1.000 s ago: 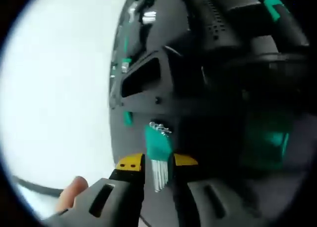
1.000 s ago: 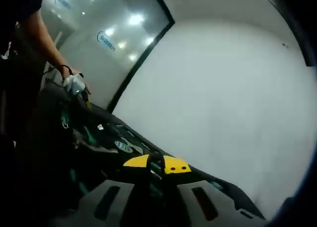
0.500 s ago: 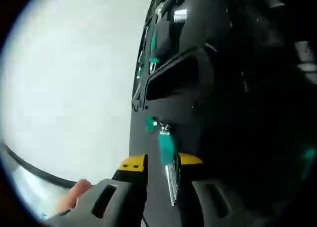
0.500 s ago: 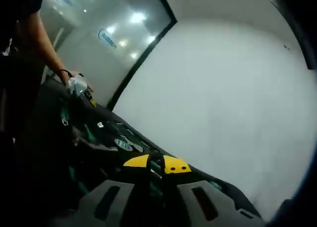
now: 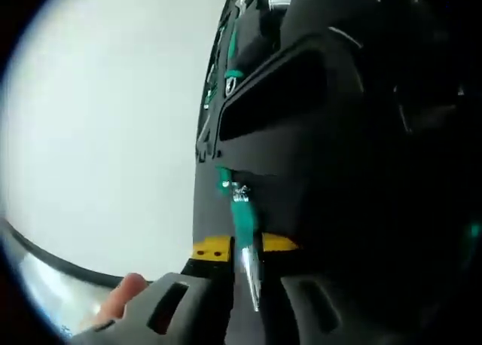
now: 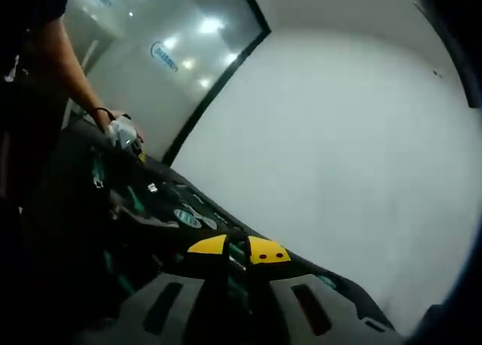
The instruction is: Pick up the tools and put them into their designated positions in the toolbox.
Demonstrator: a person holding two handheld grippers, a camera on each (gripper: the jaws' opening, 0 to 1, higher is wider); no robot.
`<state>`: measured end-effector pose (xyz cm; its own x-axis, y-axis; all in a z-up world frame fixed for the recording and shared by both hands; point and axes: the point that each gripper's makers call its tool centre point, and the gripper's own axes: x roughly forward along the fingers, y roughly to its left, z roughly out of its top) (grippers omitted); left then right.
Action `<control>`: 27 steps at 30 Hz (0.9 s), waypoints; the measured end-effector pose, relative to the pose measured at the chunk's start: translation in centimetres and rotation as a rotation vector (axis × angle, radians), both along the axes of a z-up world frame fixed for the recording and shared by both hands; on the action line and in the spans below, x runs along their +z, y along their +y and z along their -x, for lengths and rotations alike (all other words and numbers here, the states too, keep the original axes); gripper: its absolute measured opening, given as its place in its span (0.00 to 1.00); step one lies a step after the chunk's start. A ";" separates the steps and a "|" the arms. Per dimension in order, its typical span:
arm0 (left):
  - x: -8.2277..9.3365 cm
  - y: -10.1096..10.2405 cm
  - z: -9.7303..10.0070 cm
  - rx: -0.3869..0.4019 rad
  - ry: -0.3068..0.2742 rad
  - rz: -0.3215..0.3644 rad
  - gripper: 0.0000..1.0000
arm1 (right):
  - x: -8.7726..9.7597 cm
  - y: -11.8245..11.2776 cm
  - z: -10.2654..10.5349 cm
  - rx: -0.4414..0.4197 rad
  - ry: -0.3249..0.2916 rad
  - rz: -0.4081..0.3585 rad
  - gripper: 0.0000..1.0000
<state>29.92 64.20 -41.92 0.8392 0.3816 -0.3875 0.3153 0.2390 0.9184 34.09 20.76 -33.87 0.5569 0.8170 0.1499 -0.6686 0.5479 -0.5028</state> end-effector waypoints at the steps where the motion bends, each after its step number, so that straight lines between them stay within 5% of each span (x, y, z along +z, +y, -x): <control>1: -0.2 0.0 -0.4 -0.016 0.012 -0.013 0.00 | 0.0 0.0 0.0 0.000 0.000 0.001 0.07; 7: -0.3 1.0 -1.2 0.032 0.021 0.089 0.00 | -0.1 0.0 0.0 -0.001 -0.001 0.006 0.07; 12: 0.5 1.5 -1.4 0.050 0.004 0.107 0.00 | 0.0 0.1 0.0 -0.003 -0.003 0.007 0.07; 17: -0.2 1.8 -2.1 0.081 0.055 0.211 0.03 | -0.2 0.1 0.0 -0.004 -0.004 0.017 0.07; 21: 0.0 3.6 -3.0 0.111 0.074 0.216 0.05 | -0.2 0.2 0.3 -0.004 -0.012 0.028 0.07; 27: 2.0 4.5 -4.5 0.113 0.004 0.137 0.00 | -0.1 0.1 0.2 -0.012 -0.006 0.019 0.07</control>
<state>34.44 68.73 -39.90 0.7923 0.4167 -0.4456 0.2829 0.3961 0.8735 33.93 20.82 -33.99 0.5655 0.8131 0.1381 -0.6590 0.5461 -0.5171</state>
